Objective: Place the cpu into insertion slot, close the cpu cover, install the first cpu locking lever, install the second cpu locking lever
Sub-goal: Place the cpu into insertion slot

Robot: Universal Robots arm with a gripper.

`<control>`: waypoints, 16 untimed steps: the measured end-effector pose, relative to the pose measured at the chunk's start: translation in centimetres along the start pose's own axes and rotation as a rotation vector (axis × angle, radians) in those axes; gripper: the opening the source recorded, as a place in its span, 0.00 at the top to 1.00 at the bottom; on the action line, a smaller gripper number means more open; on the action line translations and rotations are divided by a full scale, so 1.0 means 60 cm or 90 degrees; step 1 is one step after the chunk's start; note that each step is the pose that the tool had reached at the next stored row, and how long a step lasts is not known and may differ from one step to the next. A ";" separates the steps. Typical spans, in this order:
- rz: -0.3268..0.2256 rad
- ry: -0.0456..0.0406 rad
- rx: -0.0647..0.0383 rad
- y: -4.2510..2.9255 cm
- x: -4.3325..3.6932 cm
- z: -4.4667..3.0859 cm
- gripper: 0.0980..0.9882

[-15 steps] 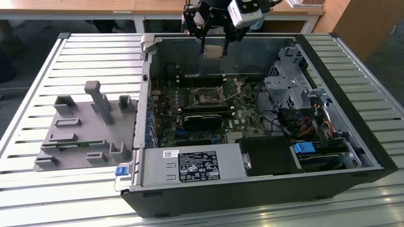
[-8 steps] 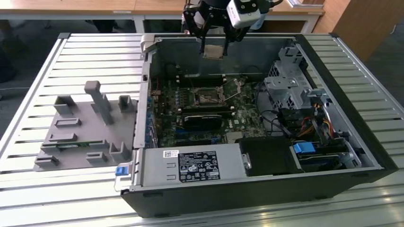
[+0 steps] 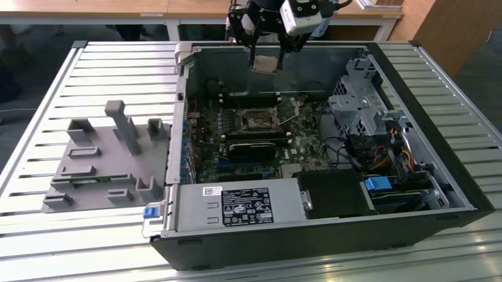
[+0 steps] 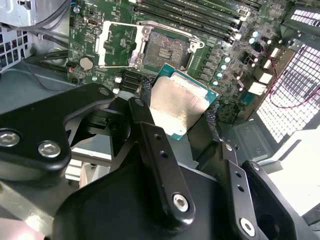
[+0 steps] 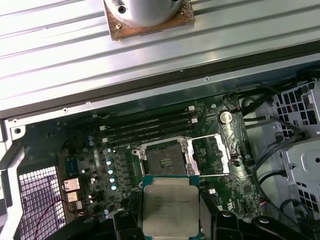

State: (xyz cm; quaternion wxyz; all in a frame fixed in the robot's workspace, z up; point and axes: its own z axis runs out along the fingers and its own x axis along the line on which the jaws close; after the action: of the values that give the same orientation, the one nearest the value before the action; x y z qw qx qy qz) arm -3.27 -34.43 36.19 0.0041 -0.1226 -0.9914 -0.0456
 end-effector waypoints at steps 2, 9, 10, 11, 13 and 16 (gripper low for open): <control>0.006 -0.0005 0.000 0.000 0.000 0.000 0.50; 0.026 -0.0023 -0.001 0.000 0.000 0.000 0.50; 0.029 -0.0026 -0.001 0.000 0.000 0.000 0.50; 0.032 -0.0029 -0.001 0.000 0.000 0.000 0.50; 0.038 -0.0034 -0.001 0.000 0.000 0.000 0.50; 0.046 -0.0041 -0.001 0.000 0.000 0.000 0.50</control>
State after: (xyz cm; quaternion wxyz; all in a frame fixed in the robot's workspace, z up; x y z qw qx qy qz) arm -3.28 -34.43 36.19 0.0024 -0.1588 -0.9863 -0.0457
